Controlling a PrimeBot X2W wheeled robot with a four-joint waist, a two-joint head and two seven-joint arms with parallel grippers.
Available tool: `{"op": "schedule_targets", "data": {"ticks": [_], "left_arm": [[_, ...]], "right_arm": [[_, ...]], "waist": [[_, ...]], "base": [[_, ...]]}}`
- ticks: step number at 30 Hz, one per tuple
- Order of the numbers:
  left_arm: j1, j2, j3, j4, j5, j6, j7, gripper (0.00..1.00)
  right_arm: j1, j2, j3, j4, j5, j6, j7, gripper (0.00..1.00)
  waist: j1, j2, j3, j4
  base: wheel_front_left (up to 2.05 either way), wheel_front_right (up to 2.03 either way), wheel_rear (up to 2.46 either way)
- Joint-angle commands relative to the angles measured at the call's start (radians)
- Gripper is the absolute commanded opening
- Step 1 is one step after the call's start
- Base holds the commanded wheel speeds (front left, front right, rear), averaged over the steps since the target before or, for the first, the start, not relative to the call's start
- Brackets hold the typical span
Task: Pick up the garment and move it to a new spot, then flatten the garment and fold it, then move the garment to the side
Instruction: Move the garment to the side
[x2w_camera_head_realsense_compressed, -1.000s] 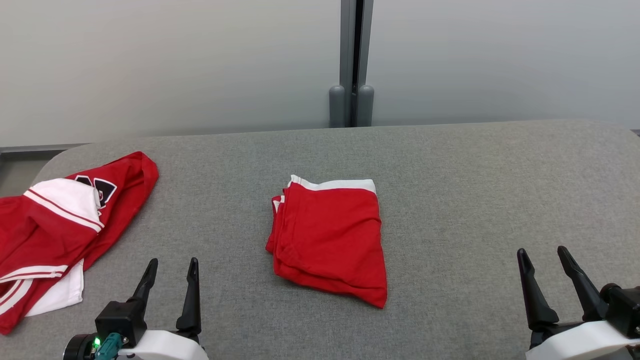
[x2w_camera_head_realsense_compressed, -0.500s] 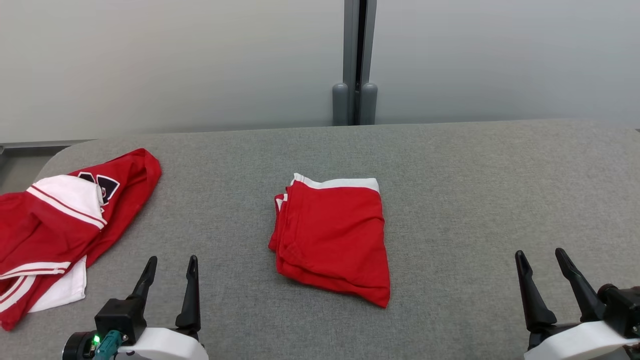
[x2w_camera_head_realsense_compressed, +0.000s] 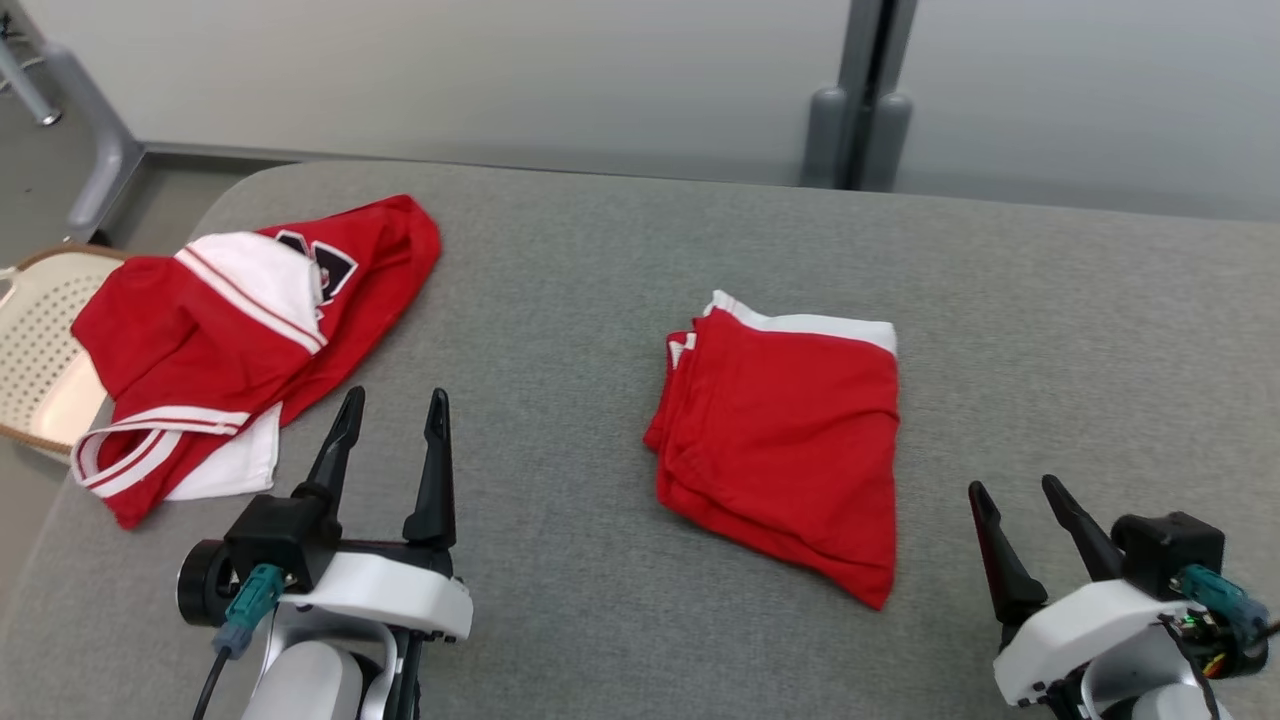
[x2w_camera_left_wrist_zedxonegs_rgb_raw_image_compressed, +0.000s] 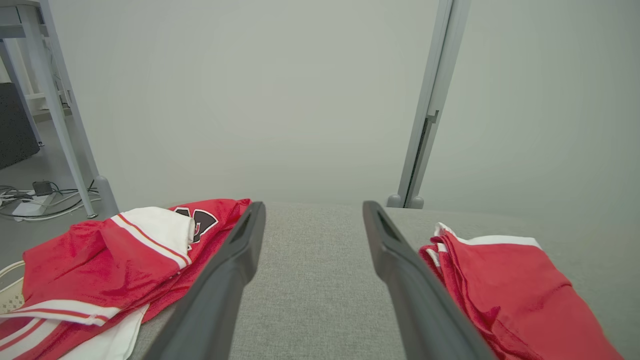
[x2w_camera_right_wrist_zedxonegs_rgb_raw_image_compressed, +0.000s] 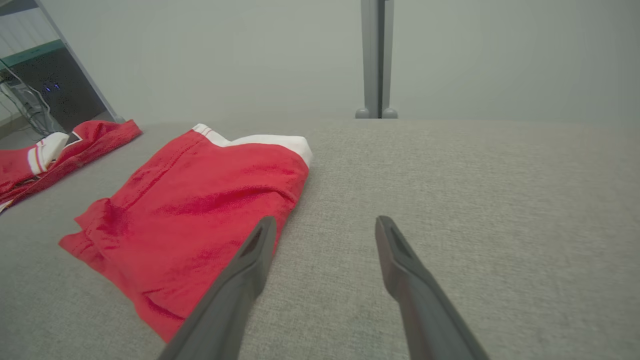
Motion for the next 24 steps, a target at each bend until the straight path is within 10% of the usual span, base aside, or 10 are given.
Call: {"op": "schedule_targets", "data": {"ticks": [1, 12, 13, 15, 17, 24], "left_arm": [[-0.029, -0.006, -0.001, 0.003, -0.005, -0.003, -0.01, 1.0], [-0.072, -0.032, 0.002, 0.02, -0.002, -0.009, -0.027, 1.0], [-0.073, -0.033, 0.004, 0.016, 0.0, -0.01, -0.027, 1.0], [-0.073, -0.036, 0.006, 0.007, 0.007, -0.014, -0.027, 1.0], [-0.074, -0.036, 0.007, 0.005, 0.01, -0.017, -0.027, 1.0], [-0.073, -0.04, 0.016, -0.015, 0.028, -0.023, -0.027, 1.0]], "right_arm": [[-0.036, -0.001, 0.015, 0.038, 0.006, 0.0, -0.01, 1.0], [-0.172, 0.031, 0.046, 0.349, 0.041, 0.0, -0.039, 1.0], [-0.175, 0.035, 0.055, 0.364, 0.045, 0.0, -0.031, 0.85], [-0.182, 0.04, 0.076, 0.385, 0.055, 0.0, -0.026, 0.15], [-0.187, 0.042, 0.087, 0.388, 0.062, 0.0, -0.025, 0.0], [-0.223, 0.012, 0.165, 0.403, 0.107, 0.0, -0.045, 0.0]], "waist": [[0.0, -0.0001, 0.058, 0.072], [0.0, -0.0001, 0.1, 0.129], [0.0, -0.0001, 0.101, 0.125], [0.0, -0.0001, 0.102, 0.115], [0.0, -0.0001, 0.104, 0.11], [0.0, -0.0001, 0.109, 0.042]], "base": [[0.0, 0.0, 0.0], [0.0, 0.0, 0.0], [0.0, 0.0, 0.0], [0.0, 0.0, 0.0], [0.0, 0.0, 0.0], [0.0, 0.0, 0.0]]}}
